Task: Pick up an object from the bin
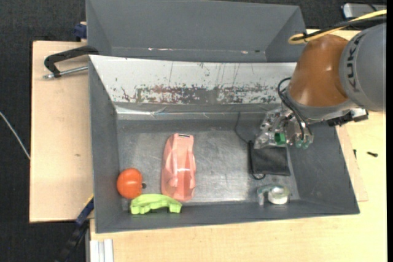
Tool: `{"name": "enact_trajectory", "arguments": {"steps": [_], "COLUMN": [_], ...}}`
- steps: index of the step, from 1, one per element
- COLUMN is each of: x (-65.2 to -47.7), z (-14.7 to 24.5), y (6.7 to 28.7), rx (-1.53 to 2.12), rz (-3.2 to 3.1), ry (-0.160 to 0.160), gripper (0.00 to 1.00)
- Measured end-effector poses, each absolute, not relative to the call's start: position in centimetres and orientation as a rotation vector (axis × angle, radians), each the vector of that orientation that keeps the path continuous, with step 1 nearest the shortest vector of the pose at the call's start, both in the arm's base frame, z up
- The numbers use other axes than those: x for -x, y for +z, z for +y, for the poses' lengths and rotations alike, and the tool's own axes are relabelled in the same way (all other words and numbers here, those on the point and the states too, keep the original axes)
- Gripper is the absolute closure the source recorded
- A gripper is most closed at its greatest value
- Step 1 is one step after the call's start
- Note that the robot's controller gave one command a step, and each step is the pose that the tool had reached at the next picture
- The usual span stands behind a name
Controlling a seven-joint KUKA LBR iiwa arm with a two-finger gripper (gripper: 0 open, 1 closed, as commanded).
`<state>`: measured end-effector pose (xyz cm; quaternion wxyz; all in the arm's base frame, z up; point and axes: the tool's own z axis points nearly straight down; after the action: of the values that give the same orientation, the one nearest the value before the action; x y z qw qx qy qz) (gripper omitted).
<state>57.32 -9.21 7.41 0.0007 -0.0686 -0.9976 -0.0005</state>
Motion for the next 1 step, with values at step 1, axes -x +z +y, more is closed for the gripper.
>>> {"name": "enact_trajectory", "arguments": {"steps": [1], "x": [-57.41], "z": [-9.22], "y": [7.25], "rx": [0.217], "rz": [-3.141], "ry": [0.0], "gripper": [0.0]}}
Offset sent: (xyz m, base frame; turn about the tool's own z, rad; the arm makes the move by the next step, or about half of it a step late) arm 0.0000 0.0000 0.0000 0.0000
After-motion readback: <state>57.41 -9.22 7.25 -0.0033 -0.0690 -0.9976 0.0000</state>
